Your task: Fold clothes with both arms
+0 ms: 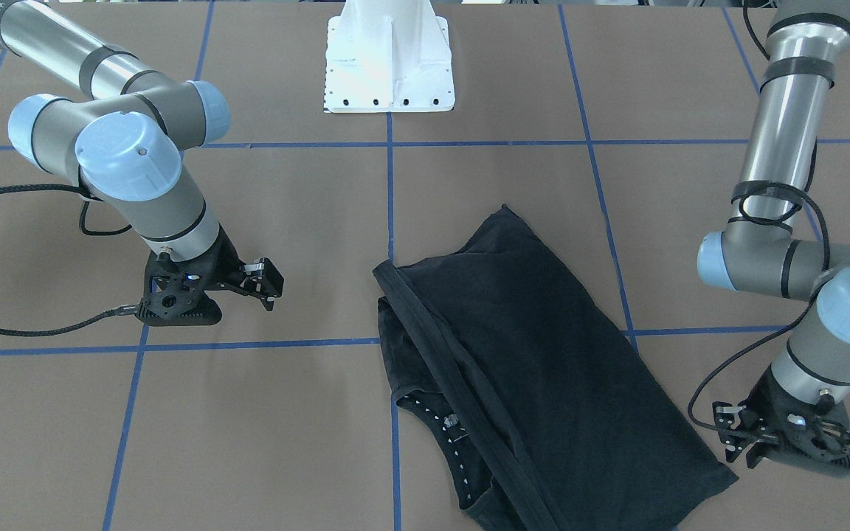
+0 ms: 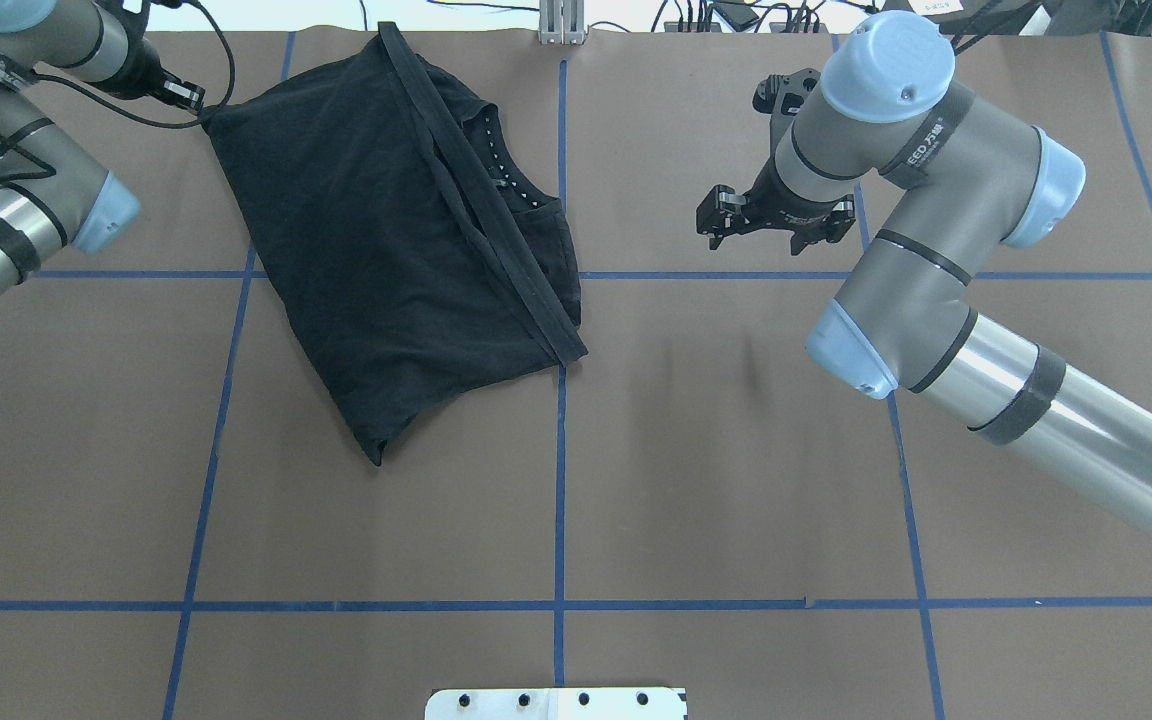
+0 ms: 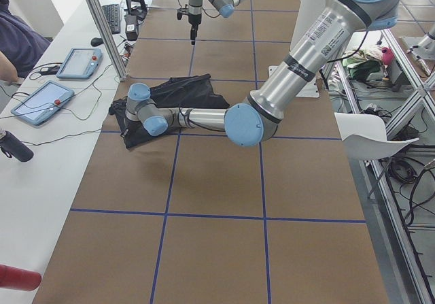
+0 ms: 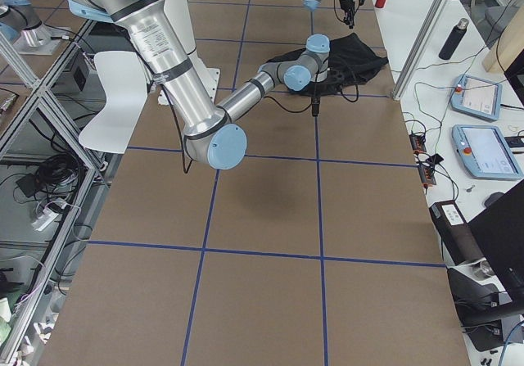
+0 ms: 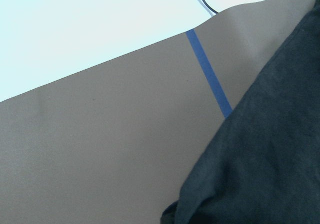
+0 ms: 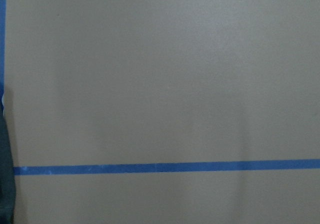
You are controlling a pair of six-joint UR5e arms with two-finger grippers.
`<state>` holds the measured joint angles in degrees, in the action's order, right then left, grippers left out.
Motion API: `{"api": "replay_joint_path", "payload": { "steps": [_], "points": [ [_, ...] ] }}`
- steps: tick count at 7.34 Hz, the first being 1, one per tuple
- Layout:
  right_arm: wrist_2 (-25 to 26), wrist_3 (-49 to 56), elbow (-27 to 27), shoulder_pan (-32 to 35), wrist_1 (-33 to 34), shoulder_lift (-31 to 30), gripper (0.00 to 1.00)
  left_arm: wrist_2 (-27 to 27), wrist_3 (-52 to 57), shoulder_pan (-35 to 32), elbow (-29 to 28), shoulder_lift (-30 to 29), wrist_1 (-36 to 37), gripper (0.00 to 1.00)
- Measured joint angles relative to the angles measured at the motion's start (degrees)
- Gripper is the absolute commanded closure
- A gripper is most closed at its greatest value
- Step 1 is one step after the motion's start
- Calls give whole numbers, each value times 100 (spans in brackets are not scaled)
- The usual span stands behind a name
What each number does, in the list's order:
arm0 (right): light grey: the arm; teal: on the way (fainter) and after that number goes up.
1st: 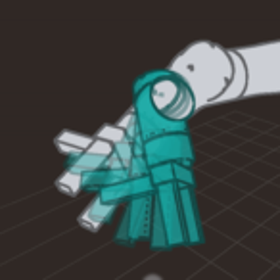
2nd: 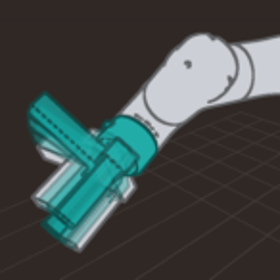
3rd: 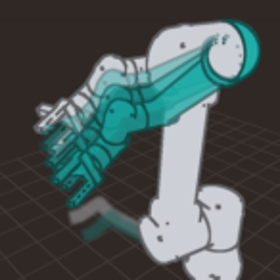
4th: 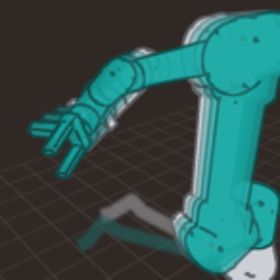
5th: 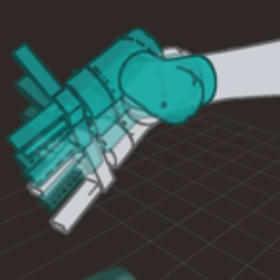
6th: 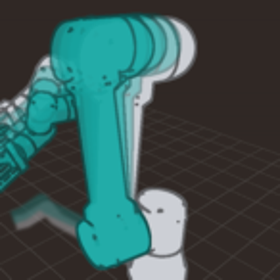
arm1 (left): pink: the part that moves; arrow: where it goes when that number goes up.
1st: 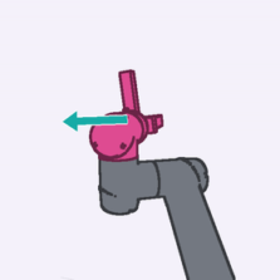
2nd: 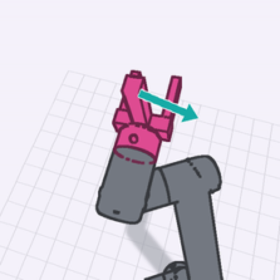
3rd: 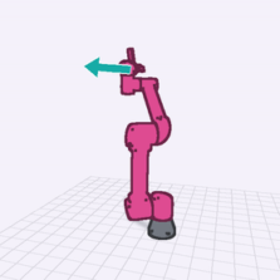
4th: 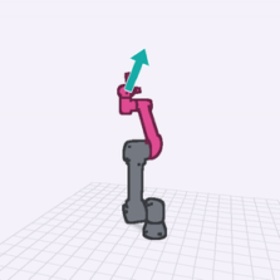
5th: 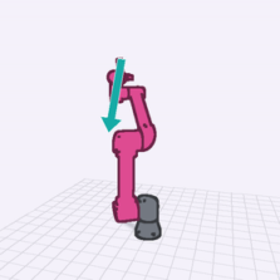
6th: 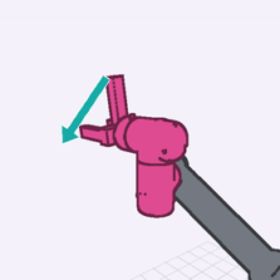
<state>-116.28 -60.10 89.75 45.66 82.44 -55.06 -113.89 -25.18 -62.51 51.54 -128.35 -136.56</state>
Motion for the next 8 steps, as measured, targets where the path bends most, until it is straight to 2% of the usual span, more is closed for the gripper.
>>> {"api": "replay_joint_path", "payload": {
  "steps": [1, 3, 5, 6, 7, 8],
  "points": [
    [79, -83, -141, -90, 0, 217, 0, -226, 40, -34, 217, 176, -8, 0],
    [359, -626, -773, -348, -188, 888, 0, -427, 3, -46, 666, 553, -19, 0],
    [733, -1493, -1661, -700, -1244, 1304, 1, -455, -100, -38, 882, 715, -20, 0],
    [892, -1781, -1915, -854, -1610, 1376, 6, -458, -157, -32, 907, 733, -20, 0],
    [996, -1978, -2020, -977, -1759, 1411, 15, -459, -245, -23, 915, 736, -19, 0],
    [1087, -2154, -2057, -1091, -1811, 1427, 19, -459, -317, -14, 917, 735, -21, 0]
  ]
}}
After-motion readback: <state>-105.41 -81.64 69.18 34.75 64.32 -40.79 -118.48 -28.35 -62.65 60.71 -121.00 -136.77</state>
